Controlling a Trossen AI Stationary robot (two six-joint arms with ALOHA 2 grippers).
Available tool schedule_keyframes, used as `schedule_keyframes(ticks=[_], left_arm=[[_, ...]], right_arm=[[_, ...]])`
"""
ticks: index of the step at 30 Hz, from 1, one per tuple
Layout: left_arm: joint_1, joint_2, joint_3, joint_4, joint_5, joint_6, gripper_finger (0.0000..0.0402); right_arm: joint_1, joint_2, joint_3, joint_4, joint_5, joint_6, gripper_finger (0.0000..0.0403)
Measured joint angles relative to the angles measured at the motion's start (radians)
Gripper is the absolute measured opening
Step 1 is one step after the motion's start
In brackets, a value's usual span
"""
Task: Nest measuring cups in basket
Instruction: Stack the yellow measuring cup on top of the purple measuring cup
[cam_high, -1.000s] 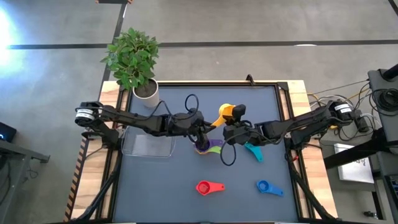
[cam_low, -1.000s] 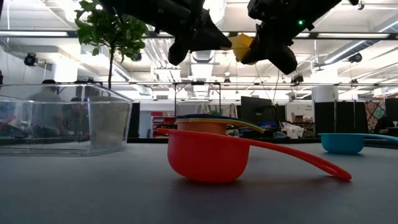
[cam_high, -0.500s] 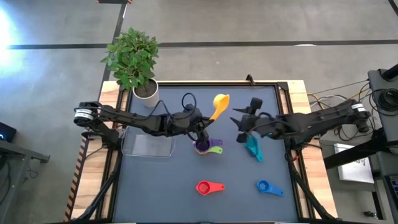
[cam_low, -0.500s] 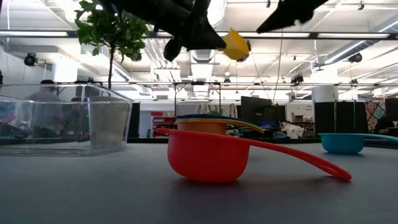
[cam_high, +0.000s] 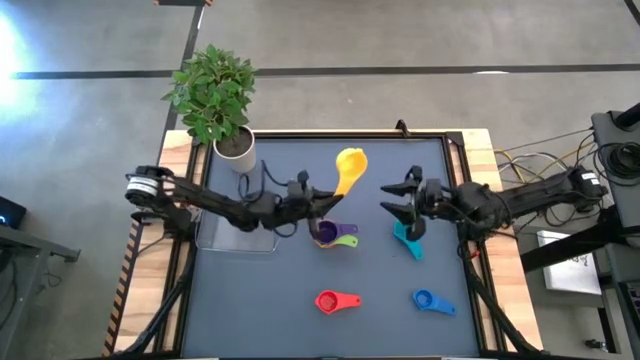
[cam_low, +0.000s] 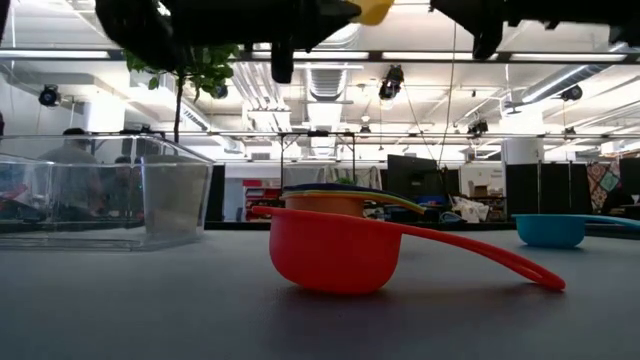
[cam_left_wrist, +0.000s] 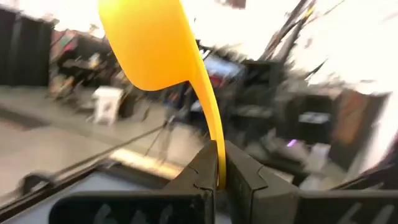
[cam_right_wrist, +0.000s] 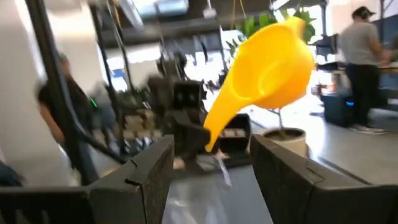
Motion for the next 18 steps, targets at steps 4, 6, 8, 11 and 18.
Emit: schedule_keyframes(ticks=[4,6,8,11,18], left_arm=[[0.000,0.103,-0.015,0.197,0.053,0.001,0.0000],[0.000,0.166,-0.005,0.273,0.069,0.002,0.0000],[0.000,0.223,0.017,0.338,0.092,0.002,0.0000],[0.000,0.292,0.066,0.393,0.119,0.010,0.0000],[0.000,0.348,0.135,0.387,0.139,0.014,0.0000]], right_arm=[[-0.030,0.091,-0.068,0.232,-0.020,0.067,0.0201],[-0.033,0.147,-0.071,0.304,-0.021,0.083,0.0201],[-0.035,0.200,-0.062,0.332,-0.027,0.097,0.0201],[-0.035,0.271,-0.028,0.332,-0.028,0.115,0.0201],[-0.036,0.378,0.044,0.335,-0.030,0.136,0.0200]])
